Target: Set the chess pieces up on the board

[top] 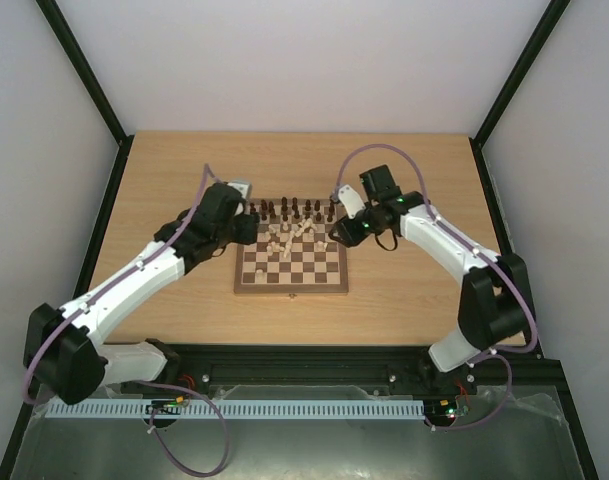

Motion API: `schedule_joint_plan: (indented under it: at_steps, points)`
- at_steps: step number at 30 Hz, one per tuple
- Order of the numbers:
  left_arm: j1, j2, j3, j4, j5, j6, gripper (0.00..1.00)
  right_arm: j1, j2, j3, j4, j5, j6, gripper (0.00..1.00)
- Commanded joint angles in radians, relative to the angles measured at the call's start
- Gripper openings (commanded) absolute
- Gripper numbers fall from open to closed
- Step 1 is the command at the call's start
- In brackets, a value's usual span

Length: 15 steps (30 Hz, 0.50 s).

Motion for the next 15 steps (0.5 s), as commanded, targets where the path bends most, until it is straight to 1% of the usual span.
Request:
schedule_joint_plan:
  at_steps: [1, 3, 5, 9, 15]
  points:
    - [0.081, -0.094, -0.125, 0.122, 0.016, 0.041, 0.63, 0.051, 0.107, 0.083, -0.101, 0.055, -0.034, 0.44]
    - [0.113, -0.11, -0.149, 0.138, 0.042, 0.039, 0.64, 0.066, 0.151, 0.108, -0.113, 0.069, -0.04, 0.44]
    - [0.124, -0.105, -0.132, 0.113, 0.014, 0.037, 0.64, 0.082, 0.188, 0.126, -0.123, 0.08, -0.047, 0.44]
    - [0.141, -0.101, -0.131, 0.11, 0.005, 0.04, 0.64, 0.111, 0.24, 0.145, -0.128, 0.109, -0.054, 0.49]
    - [0.142, -0.099, -0.135, 0.11, 0.008, 0.041, 0.64, 0.125, 0.287, 0.173, -0.121, 0.123, -0.051, 0.46]
